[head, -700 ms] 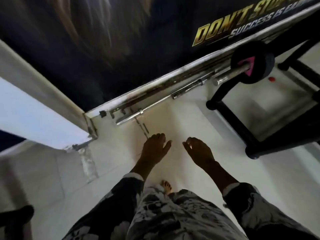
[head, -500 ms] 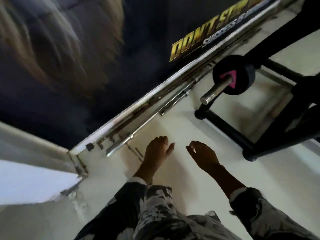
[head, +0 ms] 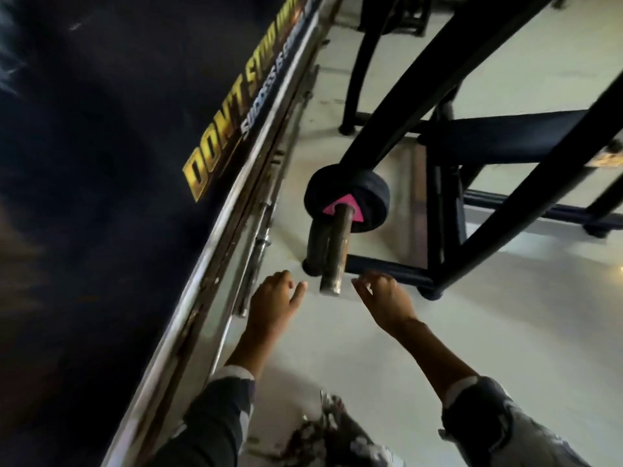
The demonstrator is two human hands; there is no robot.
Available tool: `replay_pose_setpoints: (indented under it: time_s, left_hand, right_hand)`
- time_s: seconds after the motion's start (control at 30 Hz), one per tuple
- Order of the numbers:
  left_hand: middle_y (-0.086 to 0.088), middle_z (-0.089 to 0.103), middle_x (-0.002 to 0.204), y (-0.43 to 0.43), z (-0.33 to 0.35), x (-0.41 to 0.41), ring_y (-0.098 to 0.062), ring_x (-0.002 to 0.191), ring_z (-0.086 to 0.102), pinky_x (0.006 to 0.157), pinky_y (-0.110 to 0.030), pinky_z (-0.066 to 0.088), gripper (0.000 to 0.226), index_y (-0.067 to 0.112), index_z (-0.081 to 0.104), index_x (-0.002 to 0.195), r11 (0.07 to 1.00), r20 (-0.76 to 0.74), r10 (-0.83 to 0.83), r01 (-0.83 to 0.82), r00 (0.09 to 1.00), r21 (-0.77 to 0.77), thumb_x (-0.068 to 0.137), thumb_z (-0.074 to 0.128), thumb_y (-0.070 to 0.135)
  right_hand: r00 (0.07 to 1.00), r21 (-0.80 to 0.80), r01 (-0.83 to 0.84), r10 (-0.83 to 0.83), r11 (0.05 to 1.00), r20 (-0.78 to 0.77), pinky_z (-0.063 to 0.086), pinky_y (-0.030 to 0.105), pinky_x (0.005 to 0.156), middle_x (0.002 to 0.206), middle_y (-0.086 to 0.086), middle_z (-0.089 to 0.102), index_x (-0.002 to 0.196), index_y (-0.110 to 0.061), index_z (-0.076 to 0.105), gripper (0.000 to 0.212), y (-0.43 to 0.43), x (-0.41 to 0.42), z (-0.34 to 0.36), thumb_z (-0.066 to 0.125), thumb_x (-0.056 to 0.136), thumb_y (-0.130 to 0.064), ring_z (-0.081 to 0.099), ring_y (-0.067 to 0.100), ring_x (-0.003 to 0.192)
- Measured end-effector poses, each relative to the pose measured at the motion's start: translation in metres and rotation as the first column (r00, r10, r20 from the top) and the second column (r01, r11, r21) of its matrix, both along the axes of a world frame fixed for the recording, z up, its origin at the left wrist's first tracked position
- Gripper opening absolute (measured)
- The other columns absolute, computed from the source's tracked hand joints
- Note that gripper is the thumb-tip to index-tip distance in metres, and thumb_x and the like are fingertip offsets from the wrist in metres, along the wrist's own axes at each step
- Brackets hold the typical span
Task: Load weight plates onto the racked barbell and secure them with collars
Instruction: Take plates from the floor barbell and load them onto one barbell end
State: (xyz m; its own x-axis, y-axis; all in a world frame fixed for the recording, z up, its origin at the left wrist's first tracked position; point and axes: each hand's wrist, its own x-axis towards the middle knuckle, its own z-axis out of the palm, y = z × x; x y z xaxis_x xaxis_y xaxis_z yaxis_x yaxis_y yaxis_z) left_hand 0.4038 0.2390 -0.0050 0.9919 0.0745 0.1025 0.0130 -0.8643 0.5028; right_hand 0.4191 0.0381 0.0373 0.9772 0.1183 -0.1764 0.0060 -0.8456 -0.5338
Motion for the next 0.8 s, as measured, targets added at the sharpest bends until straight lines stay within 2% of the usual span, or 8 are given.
replay_pose_setpoints:
  time_s: [0.13,0.27,0.4,0.5,0.6,0.63,0.73,0.8]
  left_hand:
    - [-0.016,0.067,0.084,-0.006,-0.018,0.095,-0.030,0.077,0.063,0.062,-0.034,0.049,0.049,0.004,0.060,0.083,0.997,0.048,0.025,-0.021,0.999,-0.078,0.087,0.039,0.049]
    - [-0.021,0.065,0.086,-0.010,-0.066,0.177,-0.033,0.083,0.062,0.065,-0.033,0.043,0.035,0.001,0.059,0.090,0.970,0.012,0.140,-0.135,0.990,-0.203,0.092,0.053,0.036]
    - [-0.026,0.061,0.099,-0.003,-0.120,0.238,-0.037,0.094,0.061,0.080,-0.045,0.050,0.070,-0.002,0.052,0.103,0.885,-0.008,0.156,-0.144,0.988,-0.442,0.083,0.046,0.065]
    - [-0.009,0.051,0.130,-0.018,-0.134,0.246,-0.016,0.118,0.051,0.097,-0.030,0.044,0.062,0.011,0.037,0.132,0.798,0.034,0.071,-0.036,0.997,-0.602,0.086,0.056,0.048]
    - [0.004,0.041,0.138,-0.029,-0.143,0.244,0.005,0.121,0.044,0.100,-0.016,0.040,0.069,0.028,0.027,0.138,0.746,0.110,0.111,-0.010,0.988,-0.665,0.080,0.061,0.046]
    - [0.005,0.041,0.137,-0.029,-0.145,0.244,0.005,0.121,0.044,0.099,-0.015,0.041,0.068,0.027,0.029,0.135,0.726,0.111,0.130,-0.019,0.985,-0.687,0.079,0.064,0.042]
    - [-0.006,0.050,0.133,-0.025,-0.145,0.250,-0.016,0.117,0.054,0.085,-0.012,0.049,0.074,0.013,0.035,0.132,0.690,0.096,0.147,-0.032,0.985,-0.723,0.073,0.071,0.039]
    - [-0.003,0.050,0.133,-0.021,-0.139,0.249,-0.015,0.115,0.054,0.079,-0.004,0.047,0.074,0.015,0.034,0.132,0.699,0.092,0.105,-0.008,0.990,-0.715,0.072,0.073,0.037]
  right_hand:
    - [0.989,-0.025,0.127,-0.125,0.992,0.077,0.031,0.031,0.063,0.100,0.018,0.065,0.095,-0.005,0.055,0.026,-0.011,0.087,-0.016,0.042,0.096,-0.028,0.060,0.038,0.091]
    - [0.928,0.081,0.297,-0.308,0.951,0.210,0.045,0.040,0.071,0.109,0.015,0.056,0.107,-0.006,0.050,0.031,-0.026,0.161,-0.056,0.043,0.095,-0.034,0.056,0.032,0.098]
    - [0.883,0.171,0.324,-0.362,0.930,0.297,0.047,0.039,0.078,0.113,0.014,0.050,0.115,-0.009,0.045,0.038,-0.035,0.202,-0.101,0.045,0.093,-0.040,0.053,0.028,0.100]
    - [0.856,0.301,0.302,-0.397,0.904,0.332,0.047,0.034,0.080,0.117,0.013,0.047,0.121,-0.010,0.041,0.048,-0.030,0.208,-0.130,0.048,0.089,-0.045,0.051,0.023,0.103]
    - [0.786,0.414,0.347,-0.502,0.842,0.362,0.038,0.023,0.082,0.119,0.010,0.046,0.127,-0.010,0.040,0.054,-0.016,0.202,-0.145,0.054,0.086,-0.043,0.043,0.011,0.103]
    - [0.757,0.455,0.367,-0.544,0.812,0.361,0.038,0.024,0.084,0.118,0.007,0.046,0.127,-0.011,0.041,0.055,-0.012,0.201,-0.148,0.056,0.086,-0.043,0.042,0.009,0.104]
    - [0.703,0.531,0.401,-0.622,0.746,0.343,0.045,0.034,0.091,0.112,-0.007,0.041,0.124,-0.017,0.042,0.053,-0.006,0.203,-0.149,0.059,0.083,-0.047,0.045,0.010,0.107]
    - [0.703,0.542,0.408,-0.632,0.735,0.327,0.046,0.037,0.090,0.109,-0.011,0.038,0.122,-0.018,0.043,0.054,-0.007,0.204,-0.149,0.058,0.082,-0.050,0.044,0.009,0.105]
